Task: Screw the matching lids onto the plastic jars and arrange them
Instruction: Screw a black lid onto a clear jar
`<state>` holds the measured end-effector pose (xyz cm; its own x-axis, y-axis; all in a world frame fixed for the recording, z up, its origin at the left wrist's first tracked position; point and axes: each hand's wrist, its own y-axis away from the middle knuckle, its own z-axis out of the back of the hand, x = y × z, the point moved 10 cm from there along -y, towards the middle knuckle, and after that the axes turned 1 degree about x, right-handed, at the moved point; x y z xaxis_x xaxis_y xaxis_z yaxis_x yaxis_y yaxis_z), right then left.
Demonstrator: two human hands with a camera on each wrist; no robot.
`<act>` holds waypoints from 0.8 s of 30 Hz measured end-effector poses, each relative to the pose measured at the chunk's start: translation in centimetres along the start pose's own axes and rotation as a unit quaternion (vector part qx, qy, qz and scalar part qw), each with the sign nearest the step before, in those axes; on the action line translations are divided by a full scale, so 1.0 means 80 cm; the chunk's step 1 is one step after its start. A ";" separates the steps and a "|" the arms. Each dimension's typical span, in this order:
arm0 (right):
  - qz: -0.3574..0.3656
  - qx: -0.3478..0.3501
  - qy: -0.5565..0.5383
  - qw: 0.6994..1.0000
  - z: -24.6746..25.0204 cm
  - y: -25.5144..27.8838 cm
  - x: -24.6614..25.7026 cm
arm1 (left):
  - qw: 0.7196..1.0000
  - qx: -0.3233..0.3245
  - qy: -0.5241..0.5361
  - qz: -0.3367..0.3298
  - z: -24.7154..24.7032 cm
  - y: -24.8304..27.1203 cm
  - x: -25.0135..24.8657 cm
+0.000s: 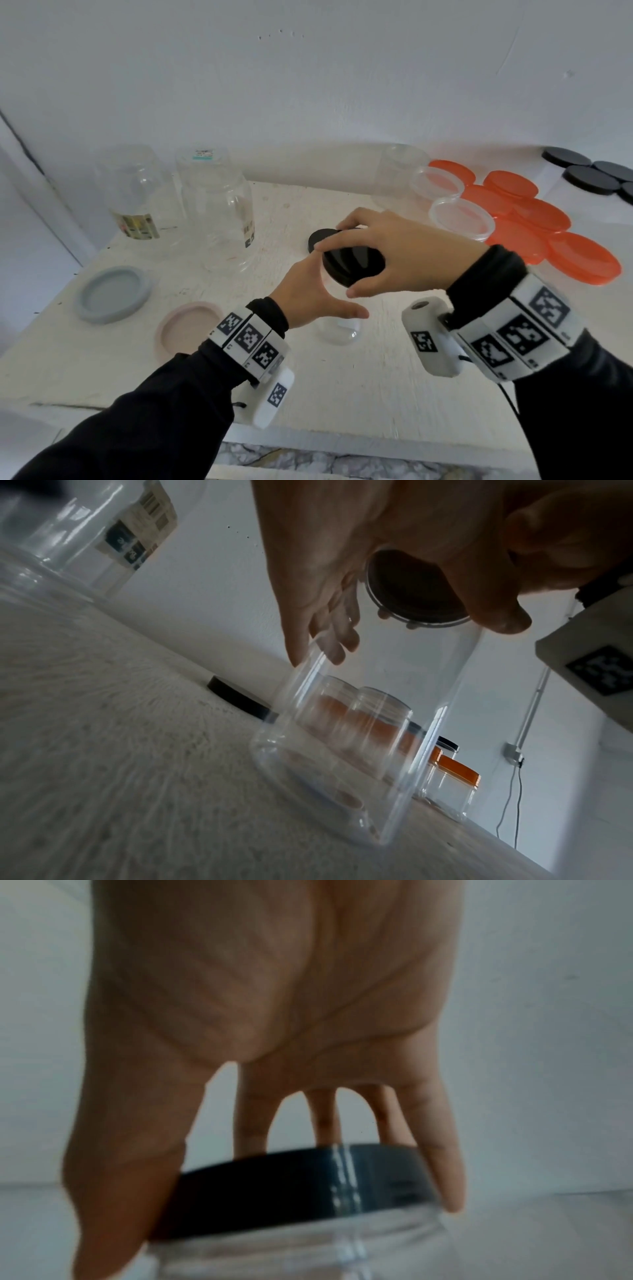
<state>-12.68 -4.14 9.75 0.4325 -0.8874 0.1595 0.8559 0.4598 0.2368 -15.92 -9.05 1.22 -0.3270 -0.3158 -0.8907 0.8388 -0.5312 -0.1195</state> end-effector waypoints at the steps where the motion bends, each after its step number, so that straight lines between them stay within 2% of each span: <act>1: -0.008 -0.022 0.012 1.000 0.004 -0.001 0.000 | 1.000 -0.001 0.000 0.000 0.000 0.000 -0.001; 5: -0.089 -0.111 0.084 0.986 0.011 -0.004 -0.003 | 1.000 -0.012 0.007 -0.004 0.002 0.001 -0.002; 7: -0.113 -0.123 0.103 0.980 0.011 -0.003 -0.004 | 1.000 -0.014 0.004 -0.005 0.002 0.002 -0.003; 9: -0.096 -0.084 0.082 0.988 0.005 -0.003 -0.007 | 1.000 -0.007 0.013 -0.001 0.000 0.002 -0.002; 11: -0.045 -0.007 0.022 0.999 -0.004 -0.001 -0.006 | 1.000 -0.003 0.019 0.000 0.000 0.001 -0.001; 13: 0.004 0.036 -0.002 0.999 -0.005 0.001 0.000 | 1.000 0.000 0.006 0.000 0.000 0.001 0.000; 17: 0.021 -0.007 0.013 1.000 0.008 -0.006 0.005 | 1.000 -0.009 -0.005 0.002 0.001 0.003 -0.003; 24: -0.006 -0.074 0.050 0.996 0.015 -0.007 -0.002 | 1.000 -0.030 0.009 0.000 0.003 0.005 -0.006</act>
<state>-13.59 -4.24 10.72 0.4413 -0.8954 0.0593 0.8906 0.4451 0.0930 -15.56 -9.33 1.69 -0.3195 -0.3008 -0.8986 0.8636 -0.4828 -0.1455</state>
